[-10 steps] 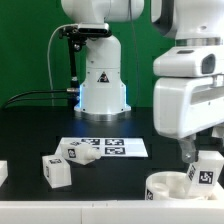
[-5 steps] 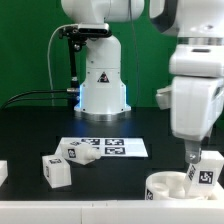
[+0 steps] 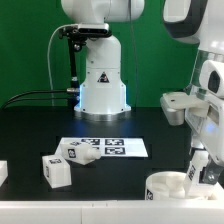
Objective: Assemble stool
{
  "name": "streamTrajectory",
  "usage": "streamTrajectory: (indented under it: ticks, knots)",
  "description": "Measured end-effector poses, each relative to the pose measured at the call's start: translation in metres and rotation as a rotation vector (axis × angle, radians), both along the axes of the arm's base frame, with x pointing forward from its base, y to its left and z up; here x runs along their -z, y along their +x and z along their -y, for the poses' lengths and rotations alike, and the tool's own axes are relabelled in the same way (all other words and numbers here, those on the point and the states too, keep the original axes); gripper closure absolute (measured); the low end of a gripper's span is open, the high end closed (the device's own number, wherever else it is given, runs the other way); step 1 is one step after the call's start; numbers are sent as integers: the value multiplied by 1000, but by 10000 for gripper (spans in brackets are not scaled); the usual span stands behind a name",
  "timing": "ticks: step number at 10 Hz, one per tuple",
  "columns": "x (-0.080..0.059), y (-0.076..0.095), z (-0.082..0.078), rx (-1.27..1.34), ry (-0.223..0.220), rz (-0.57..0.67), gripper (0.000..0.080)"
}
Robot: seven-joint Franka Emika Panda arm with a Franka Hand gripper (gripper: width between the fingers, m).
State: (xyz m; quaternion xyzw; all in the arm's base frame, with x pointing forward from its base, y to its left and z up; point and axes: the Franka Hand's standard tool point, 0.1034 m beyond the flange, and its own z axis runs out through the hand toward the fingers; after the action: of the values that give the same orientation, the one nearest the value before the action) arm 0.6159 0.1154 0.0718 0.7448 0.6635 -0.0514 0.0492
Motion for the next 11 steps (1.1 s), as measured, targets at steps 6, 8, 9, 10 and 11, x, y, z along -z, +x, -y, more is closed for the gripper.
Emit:
streamTrajectory:
  ticks: [6, 8, 9, 10, 11]
  knots:
    - [3, -4, 5, 116, -7, -3, 461]
    - [3, -6, 7, 314, -10, 13, 461]
    - [4, -7, 10, 480, -8, 25, 462]
    - [4, -8, 9, 658, -10, 39, 462]
    - [3, -9, 10, 840, -11, 32, 462]
